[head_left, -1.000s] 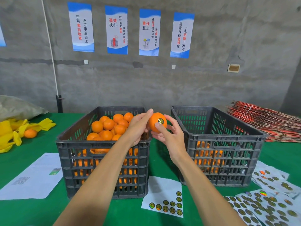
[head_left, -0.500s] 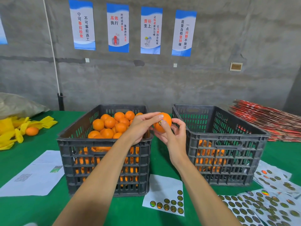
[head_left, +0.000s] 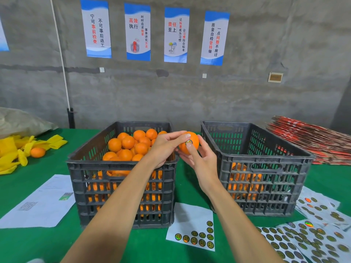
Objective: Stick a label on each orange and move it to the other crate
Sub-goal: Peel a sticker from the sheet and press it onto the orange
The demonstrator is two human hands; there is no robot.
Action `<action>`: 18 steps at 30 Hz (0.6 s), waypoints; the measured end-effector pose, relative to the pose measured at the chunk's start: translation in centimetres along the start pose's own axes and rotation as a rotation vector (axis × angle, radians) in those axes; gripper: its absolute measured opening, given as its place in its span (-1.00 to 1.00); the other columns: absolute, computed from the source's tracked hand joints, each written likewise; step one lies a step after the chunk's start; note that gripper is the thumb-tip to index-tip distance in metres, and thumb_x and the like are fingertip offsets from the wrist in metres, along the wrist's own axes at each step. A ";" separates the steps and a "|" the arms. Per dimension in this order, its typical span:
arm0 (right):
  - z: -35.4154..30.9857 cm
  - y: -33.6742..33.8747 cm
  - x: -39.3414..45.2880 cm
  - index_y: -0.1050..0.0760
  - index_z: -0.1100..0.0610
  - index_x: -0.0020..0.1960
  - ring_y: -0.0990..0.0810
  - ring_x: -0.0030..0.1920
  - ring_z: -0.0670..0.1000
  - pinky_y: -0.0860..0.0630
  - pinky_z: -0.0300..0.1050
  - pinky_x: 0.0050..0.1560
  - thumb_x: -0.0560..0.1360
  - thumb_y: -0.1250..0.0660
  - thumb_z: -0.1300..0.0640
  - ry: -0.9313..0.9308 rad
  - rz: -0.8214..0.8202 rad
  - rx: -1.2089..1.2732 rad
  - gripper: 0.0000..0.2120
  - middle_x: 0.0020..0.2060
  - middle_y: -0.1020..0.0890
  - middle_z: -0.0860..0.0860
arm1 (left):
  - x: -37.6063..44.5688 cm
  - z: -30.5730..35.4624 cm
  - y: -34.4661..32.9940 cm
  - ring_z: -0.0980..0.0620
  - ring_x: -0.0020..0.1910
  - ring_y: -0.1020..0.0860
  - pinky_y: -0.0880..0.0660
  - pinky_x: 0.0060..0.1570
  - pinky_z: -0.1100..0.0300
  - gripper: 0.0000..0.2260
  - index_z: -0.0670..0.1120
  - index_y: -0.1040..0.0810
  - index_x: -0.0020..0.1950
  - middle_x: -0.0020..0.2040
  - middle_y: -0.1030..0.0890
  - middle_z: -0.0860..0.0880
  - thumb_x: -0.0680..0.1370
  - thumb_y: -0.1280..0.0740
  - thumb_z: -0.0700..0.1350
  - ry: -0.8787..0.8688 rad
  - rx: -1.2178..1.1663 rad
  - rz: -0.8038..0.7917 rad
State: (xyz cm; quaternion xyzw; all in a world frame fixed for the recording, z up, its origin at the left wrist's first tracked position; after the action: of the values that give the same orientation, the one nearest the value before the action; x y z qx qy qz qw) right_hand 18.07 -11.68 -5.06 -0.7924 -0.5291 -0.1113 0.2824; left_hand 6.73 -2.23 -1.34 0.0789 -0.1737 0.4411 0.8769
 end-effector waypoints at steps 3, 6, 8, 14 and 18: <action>0.2 0.1 0.0 -0.40 -0.03 0.51 -0.69 0.19 0.11 -0.67 0.05 0.11 0.53 -0.52 -0.01 -0.022 0.029 0.027 -0.39 0.31 -0.60 0.03 | 0.0 0.0 -0.1 0.03 0.20 -0.66 -0.62 0.05 0.18 -0.62 0.01 -0.67 0.31 0.21 -0.70 0.05 0.53 -0.49 0.09 0.014 0.019 -0.005; 0.4 0.1 -0.1 -0.42 -0.04 0.50 -0.69 0.18 0.05 -0.68 0.04 0.06 0.49 -0.55 0.03 -0.025 0.087 0.008 -0.38 0.29 -0.60 0.03 | 0.0 0.0 -0.2 0.05 0.19 -0.63 -0.57 -0.04 0.26 -0.64 0.05 -0.67 0.31 0.24 -0.68 0.05 0.55 -0.46 0.13 0.055 0.103 -0.018; 0.4 0.2 0.1 -0.47 -0.07 0.46 -0.70 0.15 0.00 -0.69 0.02 0.02 0.46 -0.58 0.04 -0.013 0.103 -0.019 -0.39 0.28 -0.59 0.03 | 0.2 -0.1 -0.1 0.06 0.10 -0.62 -0.54 -0.05 0.20 -0.66 0.00 -0.67 0.31 0.20 -0.68 0.00 0.61 -0.38 0.14 0.084 0.140 0.009; -2.4 3.3 2.3 -0.45 -0.21 0.45 -0.62 0.07 -0.19 -0.59 -0.06 0.19 0.46 -0.53 -0.15 0.186 0.224 -0.537 -0.41 0.24 -0.56 -0.14 | 0.8 -0.7 2.2 0.00 -0.15 -0.58 -0.55 -0.13 0.18 -0.88 -0.11 -0.66 0.00 -0.09 -0.67 -0.04 0.65 -0.36 -0.11 0.160 0.196 0.363; -5.1 7.7 4.4 -0.30 -0.22 0.54 -0.53 0.25 -0.01 -0.44 -0.01 0.20 0.57 -0.35 -0.24 0.288 0.309 -0.968 -0.42 0.34 -0.50 -0.06 | 0.7 -1.0 5.2 -0.04 -0.13 -0.48 -0.44 -0.05 0.16 -0.94 -0.13 -0.61 -0.08 -0.17 -0.53 -0.11 0.59 -0.40 -0.21 0.292 0.724 0.189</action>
State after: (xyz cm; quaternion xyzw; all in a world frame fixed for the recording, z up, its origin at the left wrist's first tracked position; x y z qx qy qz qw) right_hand 27.43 -13.26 -1.35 -0.8776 -0.2502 -0.4076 -0.0330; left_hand 3.20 1.70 -2.05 0.3028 0.1130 0.5590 0.7636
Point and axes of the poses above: each hand's wrist, its own x-axis towards the middle knuckle, its own y-axis out of the back of the hand, z = x × y, the point moved 2 cm from there along x, towards the middle knuckle
